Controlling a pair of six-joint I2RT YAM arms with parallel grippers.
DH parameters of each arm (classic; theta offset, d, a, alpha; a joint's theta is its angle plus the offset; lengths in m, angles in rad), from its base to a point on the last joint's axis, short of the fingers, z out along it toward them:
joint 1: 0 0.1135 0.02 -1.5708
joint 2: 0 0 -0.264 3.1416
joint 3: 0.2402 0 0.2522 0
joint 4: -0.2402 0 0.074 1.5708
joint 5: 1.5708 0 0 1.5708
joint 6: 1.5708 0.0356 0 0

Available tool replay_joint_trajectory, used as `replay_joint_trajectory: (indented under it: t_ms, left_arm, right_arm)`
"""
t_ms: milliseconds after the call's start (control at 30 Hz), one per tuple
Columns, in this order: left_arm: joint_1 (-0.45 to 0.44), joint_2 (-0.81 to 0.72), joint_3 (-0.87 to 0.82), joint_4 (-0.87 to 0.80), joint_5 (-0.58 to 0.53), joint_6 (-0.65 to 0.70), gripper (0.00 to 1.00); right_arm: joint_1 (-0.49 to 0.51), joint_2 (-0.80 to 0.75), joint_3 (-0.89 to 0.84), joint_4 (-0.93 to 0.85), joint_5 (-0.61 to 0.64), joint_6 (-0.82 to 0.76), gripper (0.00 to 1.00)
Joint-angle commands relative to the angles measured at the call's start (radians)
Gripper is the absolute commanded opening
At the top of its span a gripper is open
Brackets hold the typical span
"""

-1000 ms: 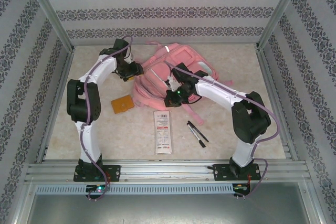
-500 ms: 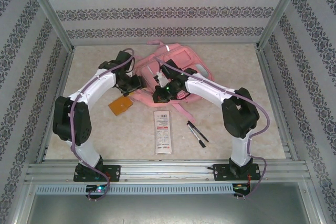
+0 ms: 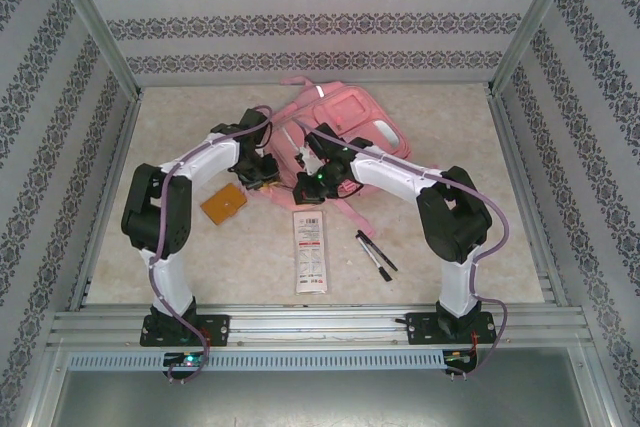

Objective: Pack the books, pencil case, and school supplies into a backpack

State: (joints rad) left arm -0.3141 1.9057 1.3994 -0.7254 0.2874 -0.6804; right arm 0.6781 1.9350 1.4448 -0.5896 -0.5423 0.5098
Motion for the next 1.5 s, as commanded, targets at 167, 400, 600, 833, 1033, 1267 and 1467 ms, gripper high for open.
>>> replay_joint_trajectory:
  t_ms: [167, 400, 600, 833, 1033, 1267, 1467]
  left_arm:
    - [0.034, 0.046, 0.064, -0.024, -0.094, 0.071, 0.00]
    - [0.086, 0.066, 0.088, -0.044, -0.118, 0.120, 0.00]
    - [0.106, 0.037, 0.062, -0.019, -0.108, 0.152, 0.00]
    - [0.103, 0.003, 0.066, 0.025, 0.023, 0.196, 0.00]
    - [0.069, -0.092, 0.057, 0.023, 0.142, 0.221, 0.31]
    - [0.046, -0.253, 0.042, -0.082, 0.025, 0.282, 0.53]
    - [0.084, -0.122, 0.075, -0.126, -0.084, 0.283, 0.56]
  right_arm:
    - [-0.050, -0.118, -0.119, -0.061, 0.017, -0.011, 0.00]
    - [-0.154, -0.136, -0.236, -0.213, 0.145, -0.102, 0.00]
    - [-0.232, -0.123, -0.252, -0.282, 0.415, -0.111, 0.00]
    - [-0.260, -0.173, -0.258, -0.185, 0.439, -0.070, 0.27]
    - [-0.266, -0.324, -0.279, -0.139, 0.512, -0.036, 0.37]
    - [-0.208, -0.439, -0.234, -0.064, 0.423, -0.154, 0.41]
    - [-0.086, -0.287, -0.091, 0.016, 0.374, -0.158, 0.45]
